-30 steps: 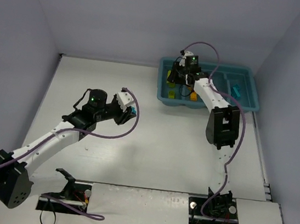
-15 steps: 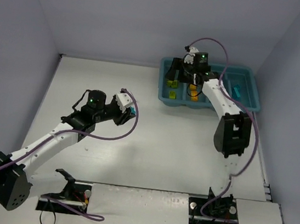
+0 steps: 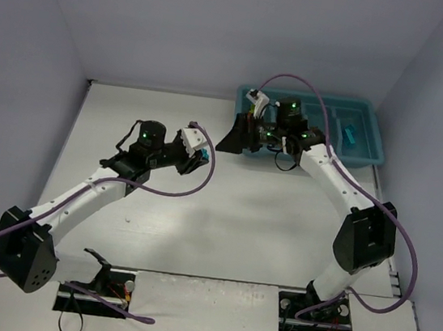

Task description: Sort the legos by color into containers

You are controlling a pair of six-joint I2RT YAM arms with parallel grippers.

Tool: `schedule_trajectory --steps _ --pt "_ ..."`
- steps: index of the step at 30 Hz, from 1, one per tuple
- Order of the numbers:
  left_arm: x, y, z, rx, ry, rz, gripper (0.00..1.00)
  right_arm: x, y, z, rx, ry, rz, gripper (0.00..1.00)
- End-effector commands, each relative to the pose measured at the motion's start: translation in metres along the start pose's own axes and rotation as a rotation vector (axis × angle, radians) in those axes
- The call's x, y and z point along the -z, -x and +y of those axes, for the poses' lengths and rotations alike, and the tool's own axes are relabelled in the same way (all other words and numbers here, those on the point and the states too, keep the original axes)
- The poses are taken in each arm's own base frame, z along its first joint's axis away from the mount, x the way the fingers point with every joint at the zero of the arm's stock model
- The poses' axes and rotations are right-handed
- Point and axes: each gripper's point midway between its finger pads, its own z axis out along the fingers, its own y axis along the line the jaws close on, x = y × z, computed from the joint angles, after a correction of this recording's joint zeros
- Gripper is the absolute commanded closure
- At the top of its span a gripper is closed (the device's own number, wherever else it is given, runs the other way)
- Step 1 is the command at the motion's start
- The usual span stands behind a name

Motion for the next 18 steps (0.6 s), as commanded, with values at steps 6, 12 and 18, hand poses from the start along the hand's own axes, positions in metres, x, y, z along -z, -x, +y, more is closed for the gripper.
schedule_trajectory --steps 6,12,18 --pt "-0.004 0.047 0.006 -0.102 -0.017 -0.126 0.83 -0.018 0.001 0.046 0.024 0.116 -0.015 0.19" --pt "-0.004 0.046 0.003 -0.104 -0.025 -0.121 0.83 -0.022 0.002 0.049 0.014 0.122 -0.029 0.21" --pt "-0.003 0.055 0.001 -0.117 -0.027 -0.141 0.83 -0.032 -0.007 0.049 0.002 0.122 -0.004 0.28"
